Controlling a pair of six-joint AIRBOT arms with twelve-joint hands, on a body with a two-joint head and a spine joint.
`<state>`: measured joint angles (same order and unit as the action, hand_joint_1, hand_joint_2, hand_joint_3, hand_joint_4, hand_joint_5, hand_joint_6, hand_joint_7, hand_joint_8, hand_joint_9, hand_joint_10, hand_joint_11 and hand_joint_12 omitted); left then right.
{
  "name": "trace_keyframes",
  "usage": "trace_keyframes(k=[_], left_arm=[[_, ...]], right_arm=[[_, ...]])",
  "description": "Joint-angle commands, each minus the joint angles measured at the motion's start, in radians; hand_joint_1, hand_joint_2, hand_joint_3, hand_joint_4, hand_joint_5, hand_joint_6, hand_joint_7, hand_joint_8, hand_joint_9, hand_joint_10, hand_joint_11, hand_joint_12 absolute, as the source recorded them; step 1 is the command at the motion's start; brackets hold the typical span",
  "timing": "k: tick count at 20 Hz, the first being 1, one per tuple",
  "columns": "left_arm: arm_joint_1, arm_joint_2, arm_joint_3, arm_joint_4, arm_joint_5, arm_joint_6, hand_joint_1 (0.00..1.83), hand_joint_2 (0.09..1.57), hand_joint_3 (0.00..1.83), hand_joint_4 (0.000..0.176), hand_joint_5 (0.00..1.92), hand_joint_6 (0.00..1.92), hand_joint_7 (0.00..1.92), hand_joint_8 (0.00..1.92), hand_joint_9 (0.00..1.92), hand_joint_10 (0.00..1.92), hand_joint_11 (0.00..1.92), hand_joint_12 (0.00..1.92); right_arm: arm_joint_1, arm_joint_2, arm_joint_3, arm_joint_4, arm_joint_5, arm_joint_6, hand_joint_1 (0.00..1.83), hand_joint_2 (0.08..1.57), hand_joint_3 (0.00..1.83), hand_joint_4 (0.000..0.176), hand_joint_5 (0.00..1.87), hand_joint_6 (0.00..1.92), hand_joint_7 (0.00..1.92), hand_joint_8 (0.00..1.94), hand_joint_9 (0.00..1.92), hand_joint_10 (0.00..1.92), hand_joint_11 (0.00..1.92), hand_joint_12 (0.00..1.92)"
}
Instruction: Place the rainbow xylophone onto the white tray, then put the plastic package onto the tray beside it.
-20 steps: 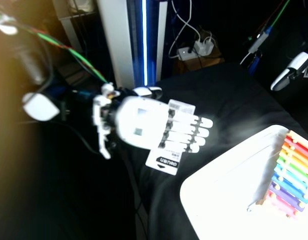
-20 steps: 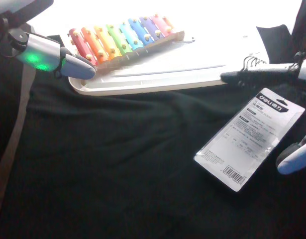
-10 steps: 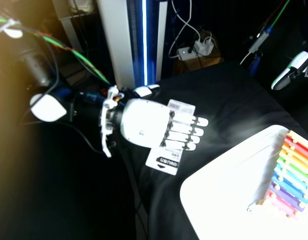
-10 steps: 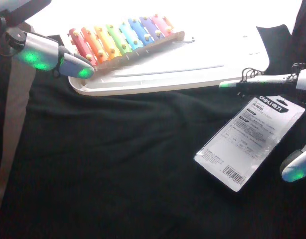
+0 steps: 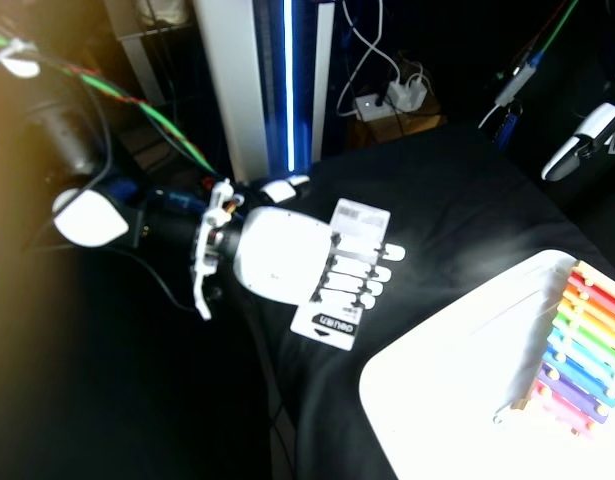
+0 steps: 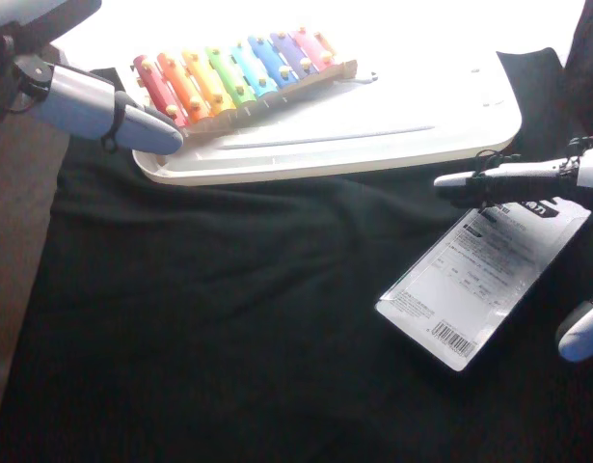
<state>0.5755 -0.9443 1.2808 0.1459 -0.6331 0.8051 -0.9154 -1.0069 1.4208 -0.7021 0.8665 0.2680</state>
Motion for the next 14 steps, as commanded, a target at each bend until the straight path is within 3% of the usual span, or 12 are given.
trace_keyframes(k=[1,2,5,6,7,9,10,11,13,14], left_arm=[[-0.014,0.004,-0.003,-0.022,-0.112,0.001,0.85,0.74,0.00,0.176,0.00,0.00,0.00,0.00,0.00,0.00,0.00,0.00],[-0.014,0.004,-0.003,-0.022,-0.111,0.002,0.85,0.73,0.00,0.176,0.00,0.00,0.00,0.00,0.00,0.00,0.00,0.00],[-0.014,0.004,-0.003,-0.022,-0.112,0.002,0.87,0.73,0.00,0.176,0.00,0.00,0.00,0.00,0.00,0.00,0.00,0.00],[-0.014,0.003,-0.003,-0.022,-0.112,0.002,0.88,0.73,0.00,0.176,0.00,0.00,0.00,0.00,0.00,0.00,0.00,0.00],[-0.014,0.003,-0.003,-0.022,-0.112,0.002,0.91,0.73,0.00,0.176,0.00,0.00,0.00,0.00,0.00,0.00,0.00,0.00],[-0.013,0.002,-0.003,-0.022,-0.112,0.003,0.94,0.74,0.00,0.176,0.00,0.00,0.00,0.00,0.00,0.00,0.00,0.00],[-0.013,0.002,-0.004,-0.022,-0.112,0.003,0.92,0.73,0.00,0.176,0.00,0.00,0.00,0.00,0.00,0.00,0.00,0.00],[-0.013,0.001,-0.004,-0.022,-0.112,0.003,0.93,0.73,0.00,0.176,0.00,0.00,0.00,0.00,0.00,0.00,0.00,0.00],[-0.012,-0.001,-0.004,-0.022,-0.112,0.005,0.95,0.74,0.00,0.176,0.00,0.00,0.00,0.00,0.00,0.00,0.00,0.00],[-0.012,-0.001,-0.004,-0.022,-0.112,0.007,0.95,0.74,0.00,0.176,0.00,0.00,0.00,0.00,0.00,0.00,0.00,0.00]], right_arm=[[0.017,-0.007,0.011,0.044,0.066,0.020,0.78,0.65,0.02,0.091,0.11,0.00,0.25,0.01,0.26,0.00,0.23,0.10],[0.021,-0.010,0.016,0.037,0.059,0.025,0.75,0.66,0.02,0.084,0.10,0.00,0.24,0.00,0.25,0.00,0.23,0.09],[0.036,-0.020,0.029,0.019,0.032,0.027,0.76,0.67,0.02,0.018,0.12,0.01,0.28,0.01,0.28,0.02,0.23,0.10],[0.042,-0.025,0.035,0.016,0.026,0.028,0.80,0.65,0.00,0.018,0.10,0.00,0.23,0.00,0.24,0.00,0.21,0.09],[0.049,-0.032,0.042,0.012,0.020,0.029,0.79,0.64,0.00,0.006,0.10,0.00,0.23,0.00,0.25,0.01,0.23,0.10],[0.062,-0.046,0.054,0.003,0.013,0.034,0.81,0.63,0.00,0.027,0.10,0.00,0.22,0.00,0.24,0.00,0.23,0.11],[0.068,-0.051,0.059,-0.004,0.008,0.037,0.80,0.63,0.00,0.031,0.08,0.00,0.23,0.01,0.25,0.01,0.24,0.11],[0.077,-0.059,0.066,-0.015,0.000,0.041,0.80,0.64,0.00,0.020,0.08,0.00,0.25,0.01,0.28,0.02,0.26,0.12],[0.089,-0.076,0.082,-0.029,-0.010,0.049,0.86,0.63,0.00,0.016,0.09,0.00,0.24,0.01,0.28,0.01,0.25,0.13],[0.091,-0.082,0.087,-0.032,-0.011,0.052,0.84,0.62,0.00,0.033,0.09,0.00,0.25,0.01,0.29,0.01,0.27,0.14]])
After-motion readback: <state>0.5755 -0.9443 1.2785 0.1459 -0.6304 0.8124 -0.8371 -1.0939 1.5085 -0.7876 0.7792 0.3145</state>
